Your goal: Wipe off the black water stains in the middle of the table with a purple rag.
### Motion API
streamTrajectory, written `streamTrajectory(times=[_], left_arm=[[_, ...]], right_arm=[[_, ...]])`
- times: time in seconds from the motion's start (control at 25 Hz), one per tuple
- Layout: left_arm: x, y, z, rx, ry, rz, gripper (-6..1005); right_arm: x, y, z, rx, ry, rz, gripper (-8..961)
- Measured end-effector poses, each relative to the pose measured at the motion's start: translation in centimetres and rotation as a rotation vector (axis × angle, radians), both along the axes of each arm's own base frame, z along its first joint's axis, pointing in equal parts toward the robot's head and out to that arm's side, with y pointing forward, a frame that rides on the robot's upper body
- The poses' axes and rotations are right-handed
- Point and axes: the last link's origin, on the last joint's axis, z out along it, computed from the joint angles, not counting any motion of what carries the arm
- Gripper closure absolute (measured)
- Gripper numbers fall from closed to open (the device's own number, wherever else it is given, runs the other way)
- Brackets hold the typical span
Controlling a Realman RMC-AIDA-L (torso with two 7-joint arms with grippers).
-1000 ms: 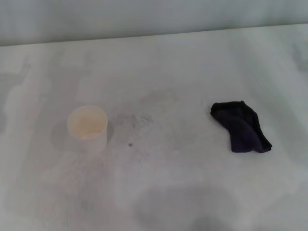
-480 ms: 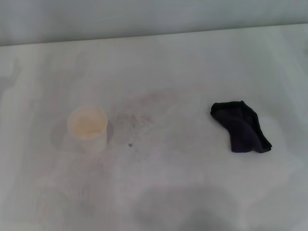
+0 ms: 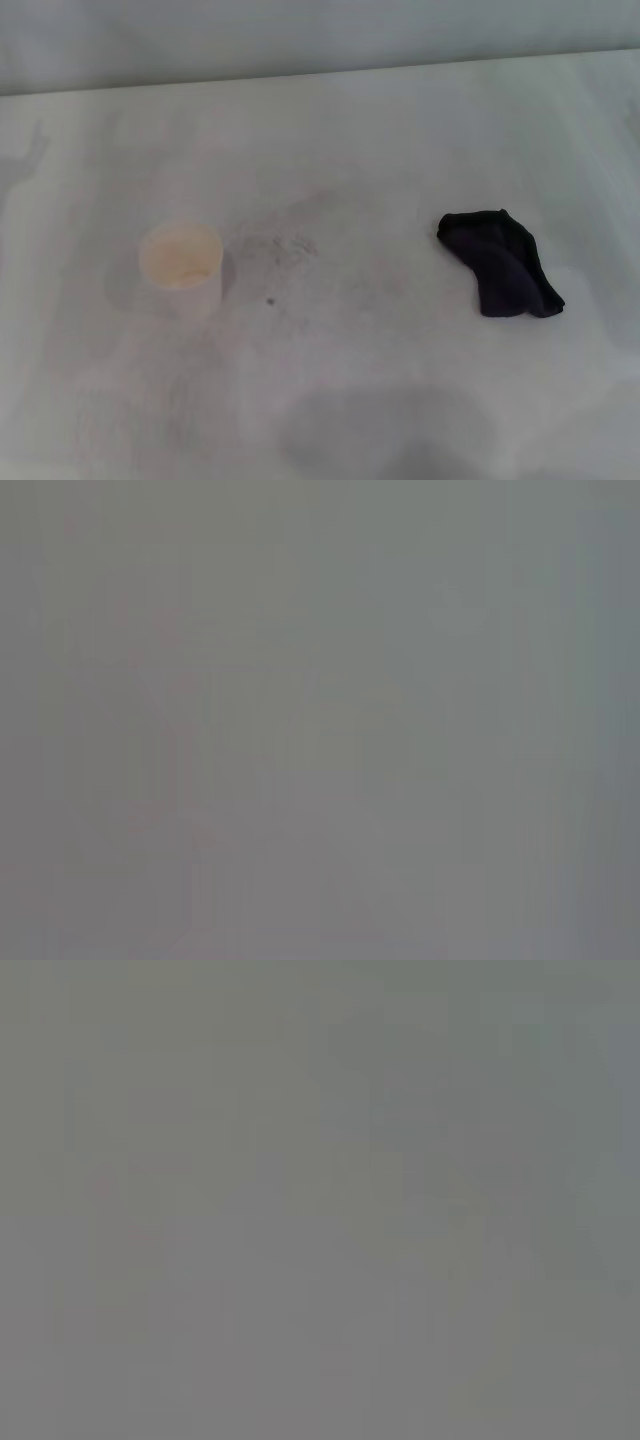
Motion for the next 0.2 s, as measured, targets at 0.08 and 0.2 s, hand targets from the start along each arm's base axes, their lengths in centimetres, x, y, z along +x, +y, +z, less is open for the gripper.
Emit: streamTrajectory(times=[0.08, 0.2], left_arm=[[-0.23, -0.27, -0.24, -0.012, 0.007, 0.004, 111], [-0.53, -0.71, -0.68, -0.039, 0.030, 0.003, 111]], right_arm=[[0.07, -0.31, -0.40, -0.008, -0.009, 0.002, 106], [0.26, -0.83, -0.66, -0.008, -0.029, 0.001, 106]])
